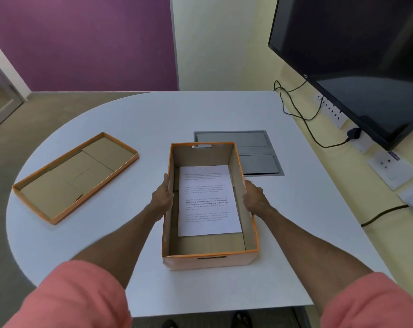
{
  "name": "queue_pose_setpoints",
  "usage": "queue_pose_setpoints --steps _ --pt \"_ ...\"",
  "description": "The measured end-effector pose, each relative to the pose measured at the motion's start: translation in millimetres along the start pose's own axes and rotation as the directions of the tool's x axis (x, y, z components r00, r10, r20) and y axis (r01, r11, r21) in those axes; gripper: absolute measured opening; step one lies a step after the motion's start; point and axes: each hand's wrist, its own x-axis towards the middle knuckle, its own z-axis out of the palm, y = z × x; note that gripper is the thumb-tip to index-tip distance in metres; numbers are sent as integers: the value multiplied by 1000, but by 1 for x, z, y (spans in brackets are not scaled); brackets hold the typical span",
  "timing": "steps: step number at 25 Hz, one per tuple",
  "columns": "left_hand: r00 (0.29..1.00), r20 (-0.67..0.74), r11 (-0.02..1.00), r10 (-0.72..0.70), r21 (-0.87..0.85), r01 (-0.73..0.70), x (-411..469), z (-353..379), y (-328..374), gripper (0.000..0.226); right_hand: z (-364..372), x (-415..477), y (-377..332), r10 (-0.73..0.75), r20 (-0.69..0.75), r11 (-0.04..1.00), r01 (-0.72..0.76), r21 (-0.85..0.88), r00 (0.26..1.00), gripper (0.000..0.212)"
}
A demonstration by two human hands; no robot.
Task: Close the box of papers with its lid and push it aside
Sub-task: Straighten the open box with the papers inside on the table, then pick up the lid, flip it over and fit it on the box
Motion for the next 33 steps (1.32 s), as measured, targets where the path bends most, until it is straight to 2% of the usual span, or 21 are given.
queue_pose_setpoints --steps 6,9,12,15,20,24,30,33 --pt "999 22 999 42 -19 -41 -4 -7 -12 69 15 0 -10 30 24 996 -28 -81 999 46" --pt "998 2 996 69 -58 -68 -4 -10 -13 67 22 3 -16 26 -30 992 -30 -126 999 49" --pt "998 -60 995 26 -94 -31 -1 -25 -24 66 34 9 -38 -111 -136 960 70 -270 984 56" --pt "993 -115 998 12 -52 -18 4 -55 -44 59 51 14 -78 -336 -179 850 216 -480 925 62" --pt "983 -185 983 20 182 14 8 -123 -103 60 105 21 -164 -462 -79 794 373 -480 883 63" --pt "966 -257 964 -22 252 89 11 -177 -154 61 160 20 -225 -549 26 752 507 -421 835 67" --pt "950 -310 924 -38 350 152 18 -238 -221 54 248 27 -285 -540 258 690 597 -409 801 71" --pt "947 -314 906 -67 378 189 24 -253 -246 57 289 32 -304 -515 401 633 651 -418 758 73"
